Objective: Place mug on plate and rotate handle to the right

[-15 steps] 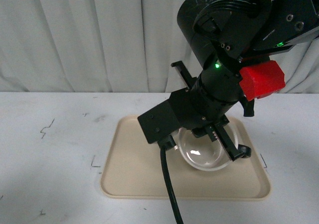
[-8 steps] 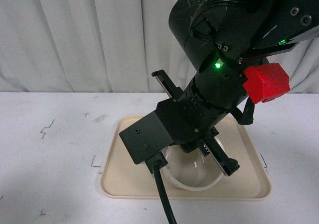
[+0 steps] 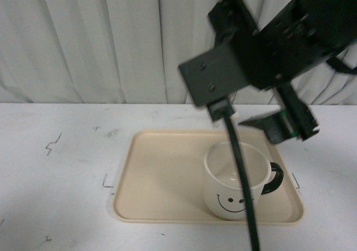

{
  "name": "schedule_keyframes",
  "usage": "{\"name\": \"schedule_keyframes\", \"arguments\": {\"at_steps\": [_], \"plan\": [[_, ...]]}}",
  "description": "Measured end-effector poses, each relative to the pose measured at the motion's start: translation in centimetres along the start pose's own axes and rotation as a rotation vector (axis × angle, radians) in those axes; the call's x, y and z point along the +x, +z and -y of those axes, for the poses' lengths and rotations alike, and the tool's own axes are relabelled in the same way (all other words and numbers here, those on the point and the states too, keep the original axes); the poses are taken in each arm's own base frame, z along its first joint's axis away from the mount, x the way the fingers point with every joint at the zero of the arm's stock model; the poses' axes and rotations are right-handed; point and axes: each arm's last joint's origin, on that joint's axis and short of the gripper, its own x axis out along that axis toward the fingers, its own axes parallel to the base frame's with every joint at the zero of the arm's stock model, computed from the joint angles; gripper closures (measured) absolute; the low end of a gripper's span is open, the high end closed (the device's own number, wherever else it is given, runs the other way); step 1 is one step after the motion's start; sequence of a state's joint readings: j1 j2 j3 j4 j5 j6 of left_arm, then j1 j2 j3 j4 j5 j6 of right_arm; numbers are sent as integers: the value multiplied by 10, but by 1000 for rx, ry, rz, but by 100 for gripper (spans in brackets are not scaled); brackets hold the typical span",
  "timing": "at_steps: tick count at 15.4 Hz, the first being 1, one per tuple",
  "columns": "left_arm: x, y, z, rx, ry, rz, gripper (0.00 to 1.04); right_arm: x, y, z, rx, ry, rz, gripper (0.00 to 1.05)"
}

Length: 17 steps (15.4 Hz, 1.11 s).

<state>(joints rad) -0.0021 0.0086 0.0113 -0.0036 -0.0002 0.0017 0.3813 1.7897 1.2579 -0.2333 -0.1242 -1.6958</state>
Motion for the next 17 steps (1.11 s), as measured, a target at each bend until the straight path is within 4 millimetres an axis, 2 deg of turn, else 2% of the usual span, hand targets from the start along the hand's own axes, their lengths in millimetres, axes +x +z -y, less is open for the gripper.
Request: {"name": "schedule_keyframes", "arguments": {"at_steps": [1, 2, 3, 4, 5, 6, 7, 9, 10, 11, 12, 14, 16, 17], "plan": [[0, 0, 0, 0, 0, 0, 7, -29, -13, 1, 59, -170, 10, 7], [0, 0, 0, 0, 0, 0, 7, -64, -23, -6, 134, -358, 16, 6], [0, 0, 0, 0, 1, 0, 7, -99, -25, -15, 195, -513, 14, 6], [0, 0, 0, 0, 2, 0, 7, -119, -24, -17, 232, -610, 15, 6], [0, 0, 0, 0, 1, 0, 7, -129, -23, -15, 257, -664, 28, 6], [0, 0, 0, 0, 0, 0, 7, -135, -16, -10, 342, -779, 7, 11], [0, 0, 0, 0, -2, 0, 7, -135, -14, -18, 577, -866, -31, 20], [0, 0, 0, 0, 5, 0, 7, -121, -17, -57, 942, -887, -88, 35], [0, 0, 0, 0, 6, 0, 7, -116, -24, -85, 1206, -906, -91, 45], [0, 0, 0, 0, 5, 0, 7, -119, -27, -100, 1347, -940, -54, 55], [0, 0, 0, 0, 3, 0, 7, -128, -26, -107, 1457, -992, 20, 64], [0, 0, 0, 0, 2, 0, 7, -141, -23, -120, 1566, -1047, 143, 82], [0, 0, 0, 0, 2, 0, 7, -139, -21, -142, 1620, -1015, 148, 100], [0, 0, 0, 0, 2, 0, 7, -138, -20, -157, 1642, -993, 134, 103]]}}
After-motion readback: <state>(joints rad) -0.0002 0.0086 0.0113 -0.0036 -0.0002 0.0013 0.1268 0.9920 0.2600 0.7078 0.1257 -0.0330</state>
